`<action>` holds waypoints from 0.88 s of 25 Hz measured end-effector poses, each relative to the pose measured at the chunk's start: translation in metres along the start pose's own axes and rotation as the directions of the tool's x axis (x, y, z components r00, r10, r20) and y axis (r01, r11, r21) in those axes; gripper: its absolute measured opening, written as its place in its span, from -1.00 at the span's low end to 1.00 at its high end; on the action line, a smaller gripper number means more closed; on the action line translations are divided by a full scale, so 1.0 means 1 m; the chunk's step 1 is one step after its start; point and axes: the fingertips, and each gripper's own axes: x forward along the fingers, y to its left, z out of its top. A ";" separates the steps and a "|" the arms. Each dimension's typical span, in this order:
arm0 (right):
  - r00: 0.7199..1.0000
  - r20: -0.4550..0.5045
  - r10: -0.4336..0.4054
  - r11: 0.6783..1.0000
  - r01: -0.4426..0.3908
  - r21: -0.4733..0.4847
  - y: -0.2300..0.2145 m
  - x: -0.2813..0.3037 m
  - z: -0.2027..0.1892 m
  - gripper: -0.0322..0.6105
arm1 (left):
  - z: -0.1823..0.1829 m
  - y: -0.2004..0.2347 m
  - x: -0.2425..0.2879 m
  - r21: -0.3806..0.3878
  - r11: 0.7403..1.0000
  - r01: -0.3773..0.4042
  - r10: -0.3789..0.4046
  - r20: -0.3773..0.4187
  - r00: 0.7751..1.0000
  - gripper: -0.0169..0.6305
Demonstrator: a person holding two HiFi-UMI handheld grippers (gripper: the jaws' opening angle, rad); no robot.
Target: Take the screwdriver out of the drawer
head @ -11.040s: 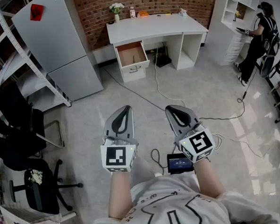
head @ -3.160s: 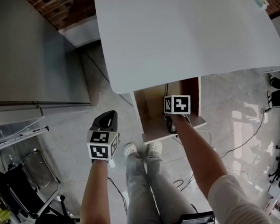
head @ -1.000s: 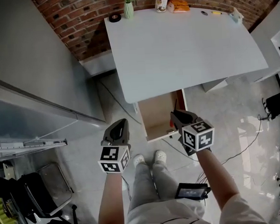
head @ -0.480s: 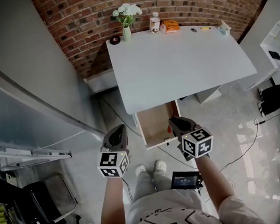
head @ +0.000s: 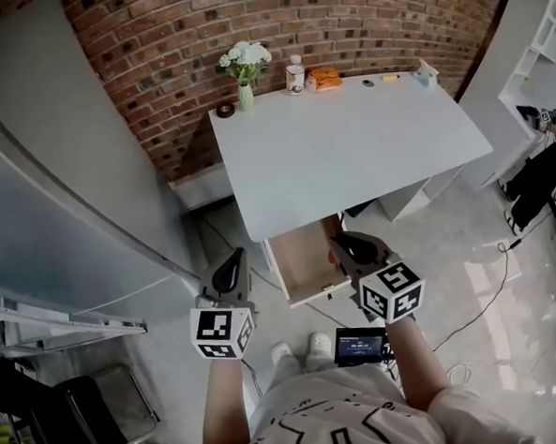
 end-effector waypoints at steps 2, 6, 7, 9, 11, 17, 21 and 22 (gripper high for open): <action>1.000 0.029 0.007 1.000 -0.006 -0.010 0.005 -0.006 0.010 -0.73 | 0.012 -0.004 -0.002 0.040 0.999 0.010 -0.010 0.014 1.000 -0.92; 0.997 0.080 0.011 1.000 -0.011 -0.003 0.012 -0.015 0.027 -0.73 | 0.036 -0.004 -0.012 0.064 0.998 0.005 -0.009 0.064 0.998 -0.92; 0.996 0.089 0.012 1.000 -0.011 -0.009 0.014 -0.017 0.030 -0.73 | 0.042 -0.004 -0.015 0.063 0.998 0.003 -0.008 0.079 0.997 -0.92; 0.994 0.109 0.009 1.000 -0.006 -0.027 0.016 -0.022 0.038 -0.73 | 0.051 -0.003 -0.019 0.066 0.998 0.000 -0.007 0.101 0.995 -0.92; 0.991 0.135 0.003 0.999 0.004 -0.052 0.016 -0.026 0.048 -0.73 | 0.059 -0.001 -0.021 0.074 0.997 -0.005 -0.004 0.118 0.993 -0.92; 0.980 0.196 -0.022 0.984 0.056 -0.169 0.016 -0.039 0.063 -0.73 | 0.082 -0.006 -0.027 0.100 0.995 -0.010 -0.008 0.176 0.984 -0.92; 0.971 0.240 -0.025 0.982 0.069 -0.176 0.020 -0.046 0.072 -0.73 | 0.089 -0.010 -0.029 0.121 0.993 -0.005 -0.018 0.189 0.982 -0.92; 0.969 0.244 -0.027 0.982 0.071 -0.174 0.021 -0.046 0.073 -0.73 | 0.091 -0.009 -0.030 0.124 0.992 -0.008 -0.017 0.194 0.981 -0.92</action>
